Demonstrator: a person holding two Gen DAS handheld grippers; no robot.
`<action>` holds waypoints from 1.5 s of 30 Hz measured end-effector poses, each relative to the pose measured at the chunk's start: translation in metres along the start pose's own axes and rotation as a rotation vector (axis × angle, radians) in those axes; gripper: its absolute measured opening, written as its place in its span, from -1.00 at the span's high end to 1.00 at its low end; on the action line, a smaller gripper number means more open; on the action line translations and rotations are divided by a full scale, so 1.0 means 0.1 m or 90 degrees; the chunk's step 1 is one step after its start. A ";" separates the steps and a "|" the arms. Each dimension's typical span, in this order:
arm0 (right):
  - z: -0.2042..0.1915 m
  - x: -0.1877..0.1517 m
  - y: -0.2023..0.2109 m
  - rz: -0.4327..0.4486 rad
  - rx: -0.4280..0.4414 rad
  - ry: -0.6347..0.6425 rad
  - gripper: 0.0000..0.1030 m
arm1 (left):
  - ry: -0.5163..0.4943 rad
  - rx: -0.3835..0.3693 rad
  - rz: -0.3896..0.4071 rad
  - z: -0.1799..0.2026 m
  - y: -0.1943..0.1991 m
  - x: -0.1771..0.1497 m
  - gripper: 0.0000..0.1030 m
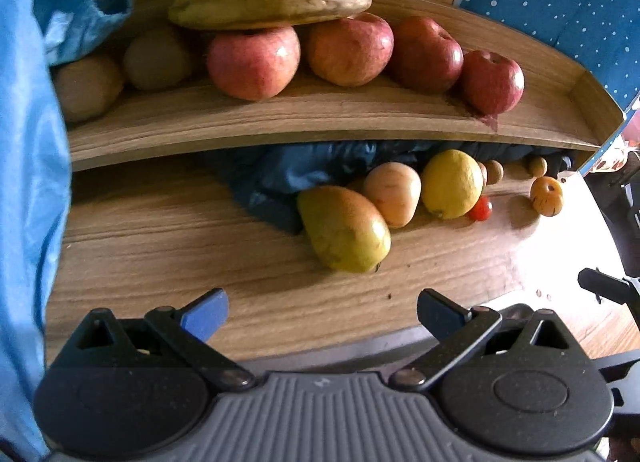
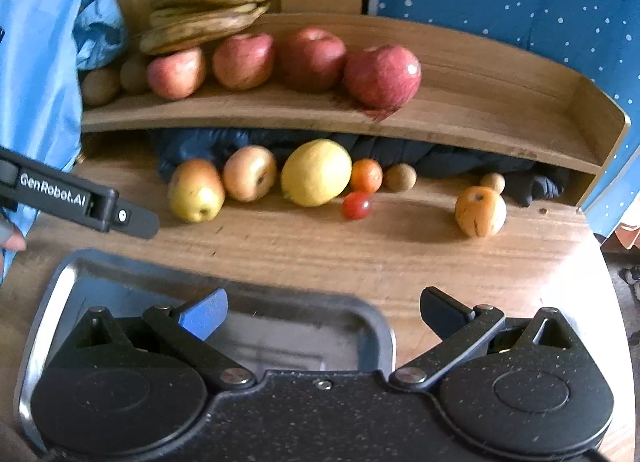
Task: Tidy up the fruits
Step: 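Move both open grippers back toward the fruits under the shelf, then close left gripper on a green-yellow pear while right gripper grasps a cherry tomato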
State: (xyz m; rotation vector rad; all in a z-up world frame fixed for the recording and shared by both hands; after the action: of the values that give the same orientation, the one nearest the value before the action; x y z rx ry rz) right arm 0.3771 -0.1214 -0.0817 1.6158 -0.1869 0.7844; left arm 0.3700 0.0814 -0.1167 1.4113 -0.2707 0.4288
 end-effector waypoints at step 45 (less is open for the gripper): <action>0.31 0.51 -0.91 -0.013 0.042 0.000 -0.03 | 0.027 -0.045 0.009 0.02 -0.49 0.34 -0.55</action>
State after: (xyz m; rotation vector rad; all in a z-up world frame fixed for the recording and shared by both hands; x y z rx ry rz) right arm 0.4764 -0.1144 -0.1260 1.6775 -0.1459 0.7825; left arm 0.4222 0.0790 -0.1450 1.3298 -0.2587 0.4566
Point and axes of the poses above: each gripper's, at about its wrist camera, not at the fingertips, and y roughly against the way its jaws point, z to its right, x to its top, the point moved 3 cm from there along -y, roughly the way its jaws point
